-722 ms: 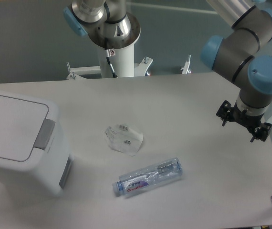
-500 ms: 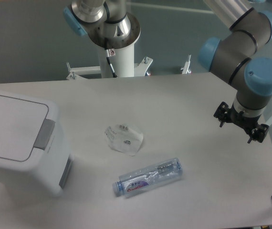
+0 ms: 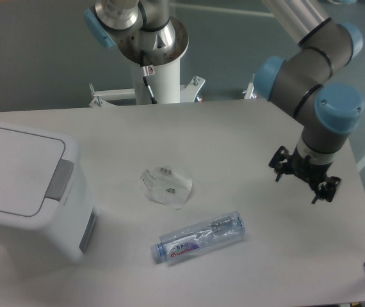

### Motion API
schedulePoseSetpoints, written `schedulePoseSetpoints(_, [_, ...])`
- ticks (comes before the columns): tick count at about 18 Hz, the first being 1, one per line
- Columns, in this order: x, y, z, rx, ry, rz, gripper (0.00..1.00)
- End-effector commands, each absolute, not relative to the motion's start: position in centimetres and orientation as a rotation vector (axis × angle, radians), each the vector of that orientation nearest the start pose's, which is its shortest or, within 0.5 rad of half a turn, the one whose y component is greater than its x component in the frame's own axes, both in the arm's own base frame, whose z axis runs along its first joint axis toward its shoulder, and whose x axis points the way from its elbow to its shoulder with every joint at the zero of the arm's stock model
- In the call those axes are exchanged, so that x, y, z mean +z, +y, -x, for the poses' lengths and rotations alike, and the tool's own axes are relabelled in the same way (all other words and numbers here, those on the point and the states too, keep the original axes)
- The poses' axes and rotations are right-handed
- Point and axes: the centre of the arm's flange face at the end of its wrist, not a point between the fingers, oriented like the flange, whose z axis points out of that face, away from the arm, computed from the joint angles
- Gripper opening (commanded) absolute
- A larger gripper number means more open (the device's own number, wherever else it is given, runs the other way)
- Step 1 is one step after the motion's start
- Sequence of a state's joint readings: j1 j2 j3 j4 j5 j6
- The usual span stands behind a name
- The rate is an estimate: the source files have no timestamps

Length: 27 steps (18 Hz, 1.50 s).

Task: Open the trash can
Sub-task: 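Lift the gripper up from its start pose beside the table, then swing the gripper over toward the trash can lid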

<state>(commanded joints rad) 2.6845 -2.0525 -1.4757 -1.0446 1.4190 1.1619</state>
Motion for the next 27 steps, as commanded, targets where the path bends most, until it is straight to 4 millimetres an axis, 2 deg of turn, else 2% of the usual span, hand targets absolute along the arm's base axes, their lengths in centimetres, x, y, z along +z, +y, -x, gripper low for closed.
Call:
schedulePoseSetpoints(3, [31.9,46.3,51.8,0.103,0.002,2.932,1.0])
schedulePoseSetpoints(5, [33.0,47.6,51.2,0.103,-0.111,2.913,1.0])
schedulePoseSetpoints(6, [33.5,48.7,50.1,0.087,-0.171,2.898,1.0])
schedulePoseSetpoints(9, [35.3,51.0,47.8,-0.066,-0.446,2.753,1.0])
schedulePoseSetpoints(12, [38.8,52.7,46.3,-0.283,-0.647,2.53,1.0])
schedulePoseSetpoints(14, [41.8,53.2,45.5,-0.361,-0.657,2.431,1.0])
schedulePoseSetpoints(15, [43.3,53.6,44.3,-0.367,-0.638,2.413,1.0])
schedulePoseSetpoints(17, [45.5,54.6,41.3,-0.366,-0.604,2.407,1.0])
schedulePoseSetpoints(20, [48.4,54.8,36.4,-0.351,-0.53,2.407,1.0])
schedulePoseSetpoints(22, [49.5,54.6,33.0,-0.351,-0.473,2.411,1.0])
schedulePoseSetpoints(23, [49.7,54.3,31.4,-0.354,-0.447,2.415,1.0])
schedulePoseSetpoints(25, [49.7,55.0,28.5,-0.346,-0.394,2.419,1.0])
schedulePoseSetpoints(27, [48.8,54.3,27.4,-0.342,-0.396,2.436,1.0])
